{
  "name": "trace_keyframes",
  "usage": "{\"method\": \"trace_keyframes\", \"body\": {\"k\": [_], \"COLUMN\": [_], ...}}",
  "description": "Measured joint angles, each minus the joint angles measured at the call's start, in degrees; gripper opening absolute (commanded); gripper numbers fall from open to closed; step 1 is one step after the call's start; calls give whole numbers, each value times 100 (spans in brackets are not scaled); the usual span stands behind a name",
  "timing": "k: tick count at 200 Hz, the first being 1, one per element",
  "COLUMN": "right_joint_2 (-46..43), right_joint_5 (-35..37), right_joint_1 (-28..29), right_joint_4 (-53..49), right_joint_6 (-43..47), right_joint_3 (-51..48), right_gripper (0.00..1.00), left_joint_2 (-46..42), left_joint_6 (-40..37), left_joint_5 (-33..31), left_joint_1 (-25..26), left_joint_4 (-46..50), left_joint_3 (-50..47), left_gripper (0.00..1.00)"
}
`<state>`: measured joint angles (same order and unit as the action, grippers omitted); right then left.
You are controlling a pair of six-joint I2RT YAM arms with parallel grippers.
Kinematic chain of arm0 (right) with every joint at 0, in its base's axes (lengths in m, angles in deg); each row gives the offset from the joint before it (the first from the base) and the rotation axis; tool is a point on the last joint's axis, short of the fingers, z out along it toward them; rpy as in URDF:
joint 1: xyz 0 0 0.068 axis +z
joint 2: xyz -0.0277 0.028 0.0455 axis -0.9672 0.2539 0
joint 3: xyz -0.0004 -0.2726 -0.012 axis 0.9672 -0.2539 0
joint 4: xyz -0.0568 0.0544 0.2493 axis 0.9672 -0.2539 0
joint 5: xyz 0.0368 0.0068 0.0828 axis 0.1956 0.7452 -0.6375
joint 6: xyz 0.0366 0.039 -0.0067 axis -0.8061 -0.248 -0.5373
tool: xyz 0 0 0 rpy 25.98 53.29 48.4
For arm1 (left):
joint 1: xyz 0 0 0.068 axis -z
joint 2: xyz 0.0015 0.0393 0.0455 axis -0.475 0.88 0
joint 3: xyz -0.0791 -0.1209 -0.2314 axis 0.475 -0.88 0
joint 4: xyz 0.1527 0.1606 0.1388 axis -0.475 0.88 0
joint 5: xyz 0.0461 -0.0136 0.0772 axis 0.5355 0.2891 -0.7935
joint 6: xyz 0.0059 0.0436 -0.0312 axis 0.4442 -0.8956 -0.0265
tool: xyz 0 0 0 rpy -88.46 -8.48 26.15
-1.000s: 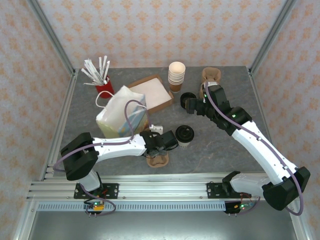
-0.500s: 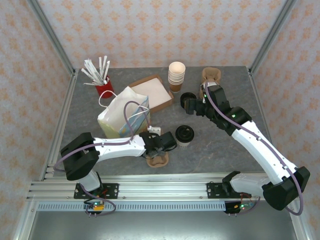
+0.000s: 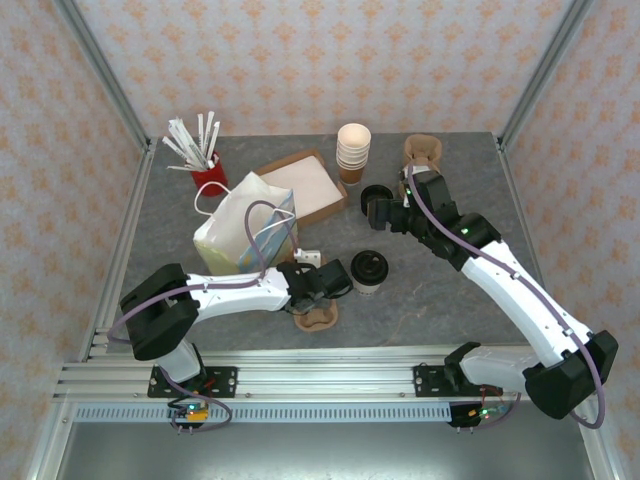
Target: Pack the takeout coffee
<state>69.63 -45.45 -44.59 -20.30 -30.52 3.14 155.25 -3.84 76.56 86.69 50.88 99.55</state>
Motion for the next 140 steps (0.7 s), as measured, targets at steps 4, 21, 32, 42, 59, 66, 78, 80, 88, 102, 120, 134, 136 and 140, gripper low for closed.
{"method": "trace_keyframes", "body": {"k": [4,21,32,42,59,66,78,80,88,102,120,134,136,140], "right_joint_2": [4,11,11,11,11,11,11,11,11,11,11,11,11,11], "right_joint_5": [-15,-39,-44,-55,-70,-81,-85,-85,-87,-105,-131,-149,-149,-149], "right_joint_1": [0,0,0,0,0,0,0,0,0,0,0,0,0,0], "right_joint_4": [0,0,0,2,2,2,2,2,2,2,0,2,2,2], "right_joint_6": [0,-2,0,0,0,-2,-2,-2,-2,-2,-4,-4,-4,-4], "right_joint_3": [0,-2,-4,-4,-7,-7,-7,-7,-7,-9,-11,-11,-11,-11], "right_gripper": [99,99,99,99,100,100,100,100,100,100,100,100,100,100], "left_joint_2": [0,0,0,0,0,0,0,0,0,0,0,0,0,0], "left_joint_6": [0,0,0,0,2,2,0,0,0,0,0,0,-2,-2], "left_joint_5": [0,-2,-2,-4,-15,-28,-57,-61,-70,-72,-72,-68,-68,-66], "left_joint_1": [0,0,-7,-24,-61,-63,-72,-72,-74,-74,-74,-74,-74,-74], "left_joint_4": [-9,-31,-44,-55,-72,-74,-74,-74,-76,-76,-83,-107,-109,-118], "left_joint_3": [0,0,0,0,0,0,0,0,0,0,0,0,0,0], "left_gripper": [46,46,46,46,45,45,44,44,43,43,42,41,41,41]}}
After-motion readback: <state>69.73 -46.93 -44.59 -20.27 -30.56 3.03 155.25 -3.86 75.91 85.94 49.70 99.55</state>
